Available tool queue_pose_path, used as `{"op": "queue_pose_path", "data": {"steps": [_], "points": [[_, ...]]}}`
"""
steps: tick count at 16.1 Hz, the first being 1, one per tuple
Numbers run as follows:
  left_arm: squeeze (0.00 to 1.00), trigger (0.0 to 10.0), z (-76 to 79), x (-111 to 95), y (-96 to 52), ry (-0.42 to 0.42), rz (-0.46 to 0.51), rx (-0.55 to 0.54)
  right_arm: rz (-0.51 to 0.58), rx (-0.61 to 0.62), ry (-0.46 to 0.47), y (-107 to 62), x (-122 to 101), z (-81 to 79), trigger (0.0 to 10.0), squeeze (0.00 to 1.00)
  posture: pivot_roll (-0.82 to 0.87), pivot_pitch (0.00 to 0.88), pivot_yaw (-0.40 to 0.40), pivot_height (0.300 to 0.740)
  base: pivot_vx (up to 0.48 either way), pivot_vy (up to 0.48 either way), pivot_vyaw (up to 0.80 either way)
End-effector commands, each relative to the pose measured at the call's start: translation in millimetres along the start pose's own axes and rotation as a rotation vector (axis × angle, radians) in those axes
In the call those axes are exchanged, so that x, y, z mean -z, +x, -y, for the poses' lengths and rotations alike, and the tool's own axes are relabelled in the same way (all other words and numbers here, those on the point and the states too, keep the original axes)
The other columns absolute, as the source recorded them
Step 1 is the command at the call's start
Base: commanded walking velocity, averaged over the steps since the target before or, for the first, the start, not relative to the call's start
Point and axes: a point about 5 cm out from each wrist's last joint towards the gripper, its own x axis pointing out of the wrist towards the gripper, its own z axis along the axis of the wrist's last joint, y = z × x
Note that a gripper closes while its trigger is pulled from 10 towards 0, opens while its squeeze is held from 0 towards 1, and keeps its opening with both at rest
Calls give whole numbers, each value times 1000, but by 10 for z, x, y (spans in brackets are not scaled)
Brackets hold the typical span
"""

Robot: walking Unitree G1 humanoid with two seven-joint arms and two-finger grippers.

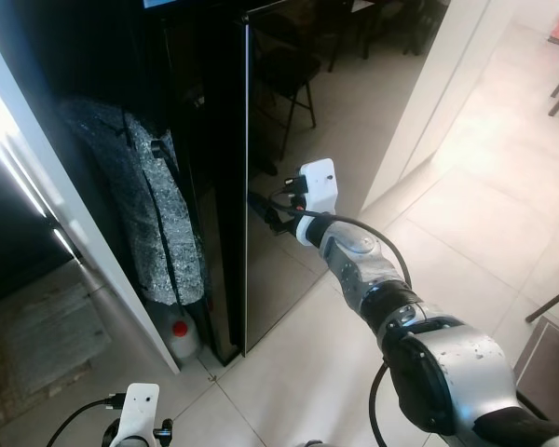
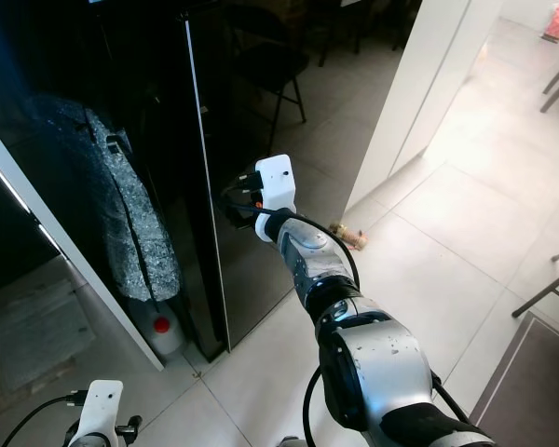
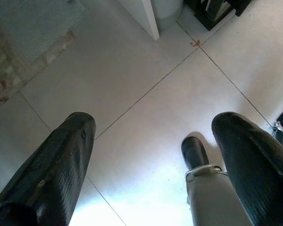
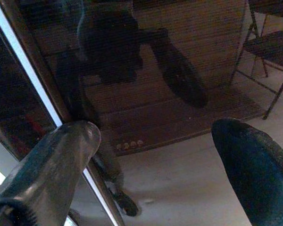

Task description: Restocking fridge

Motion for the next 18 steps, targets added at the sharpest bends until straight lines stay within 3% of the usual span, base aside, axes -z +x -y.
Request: {"op": "queue_pose_path", "data": {"steps": [1,4,7,9,12,16,18], "points": [[0,10000,-22,67,-16,-5,-11,-6,77,-93,-22,153,-274,-219,10000,0,-63,84,-53,740,0,0,0],[0,10000,-54,25,-7,-9,10,-14,61,-94,-20,145,-183,-249,10000,0,-65,86,-55,740,0,0,0],[0,10000,-38,22,-7,-6,9,-9,57,-46,-4,45,-42,-123,10000,0,-102,88,-45,740,0,0,0],[0,10000,-12,36,-9,12,-1,5,40,0,-16,-123,158,42,10000,0,-143,90,-35,740,0,0,0],[0,10000,-2,40,-9,17,-7,13,33,27,-20,-291,338,140,10000,0,-176,93,-27,740,0,0,0],[0,10000,13,76,-15,28,-24,21,53,60,-32,-696,608,155,10000,0,-211,93,-17,740,0,0,0],[0,10000,12,83,-16,34,-29,24,51,78,-28,-818,664,170,10000,0,-226,92,-14,740,0,0,0]]}}
